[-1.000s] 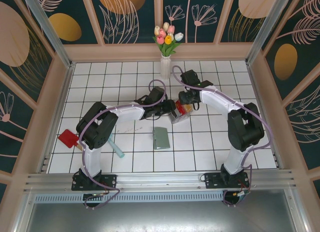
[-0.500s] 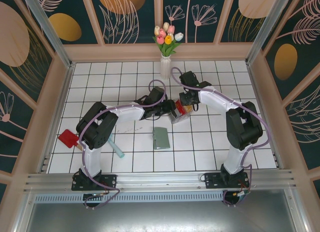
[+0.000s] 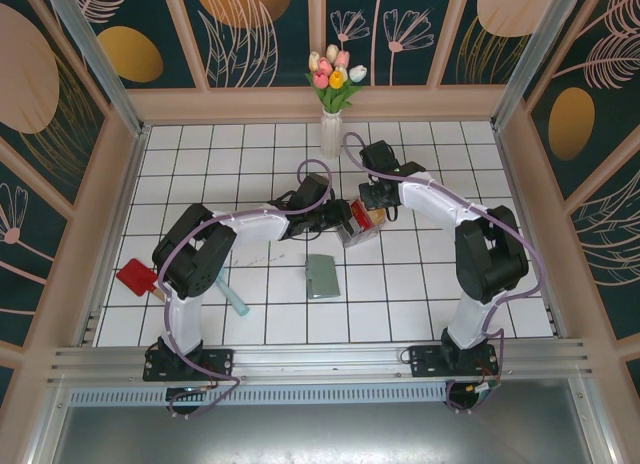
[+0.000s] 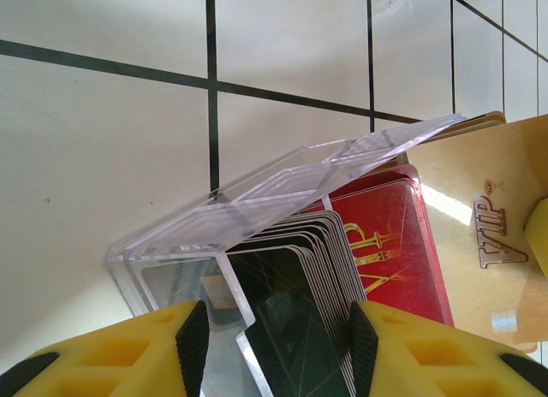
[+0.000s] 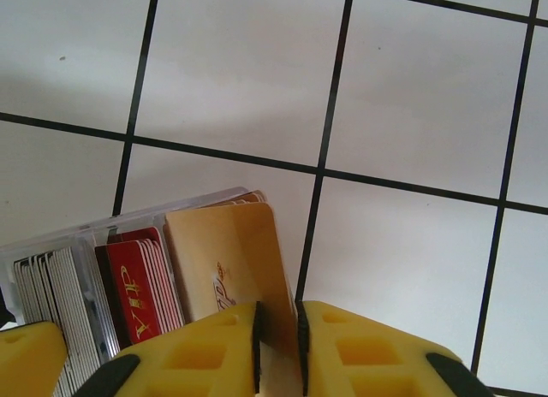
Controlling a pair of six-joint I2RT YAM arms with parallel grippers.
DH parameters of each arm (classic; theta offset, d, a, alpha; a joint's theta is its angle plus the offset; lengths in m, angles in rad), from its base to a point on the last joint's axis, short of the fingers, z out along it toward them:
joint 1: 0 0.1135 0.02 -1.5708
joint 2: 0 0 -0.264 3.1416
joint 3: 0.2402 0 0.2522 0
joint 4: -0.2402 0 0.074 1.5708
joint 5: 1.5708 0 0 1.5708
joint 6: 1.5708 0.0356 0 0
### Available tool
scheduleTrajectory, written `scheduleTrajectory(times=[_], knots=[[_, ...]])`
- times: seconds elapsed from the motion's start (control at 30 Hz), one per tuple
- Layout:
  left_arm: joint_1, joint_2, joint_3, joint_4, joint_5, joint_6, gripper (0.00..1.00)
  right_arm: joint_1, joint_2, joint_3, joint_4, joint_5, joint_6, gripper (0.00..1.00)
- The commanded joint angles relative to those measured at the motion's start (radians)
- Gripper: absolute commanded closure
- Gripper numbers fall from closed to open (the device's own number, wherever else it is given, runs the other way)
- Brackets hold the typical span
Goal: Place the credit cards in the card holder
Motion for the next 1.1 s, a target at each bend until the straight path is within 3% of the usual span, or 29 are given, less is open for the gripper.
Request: scheduleTrajectory(times=[0.0,0.17,0.33,0.47,0.67,0.83,0.93,1.07], knots=[[-0.002,0.026,-0.029,-0.069,-0.016,0.010,0.51,-0.010,-0.037,0.016,-0.043,0.043,0.001,0.82],[-0.003,0.026,-0.024,-0.073,-0.017,0.012,0.51,-0.009,-0.085,0.043,-0.068,-0.013,0.024,0.91],[-0.003,0.003,-0.020,-0.073,-0.016,0.014,0.50,-0.009,-0.152,0.031,-0.071,-0.127,0.090,0.92],[-0.002,-0.031,-0.012,-0.064,0.004,0.026,0.48,-0.009,-0.214,0.005,-0.068,-0.144,0.162,0.95],[-0.002,-0.109,-0.022,-0.049,0.008,0.025,0.44,-0.008,-0.343,-0.061,0.001,-0.202,0.285,0.98],[-0.003,-0.247,-0.116,-0.049,-0.078,-0.008,0.43,0.008,-0.457,-0.192,0.147,-0.308,0.421,1.00],[-0.001,-0.369,-0.201,-0.097,-0.174,-0.031,0.44,0.081,-0.500,-0.258,0.220,-0.316,0.481,1.00],[0.048,-0.523,-0.370,-0.160,-0.265,-0.098,0.47,0.253,-0.456,-0.270,0.232,-0.246,0.521,1.00]])
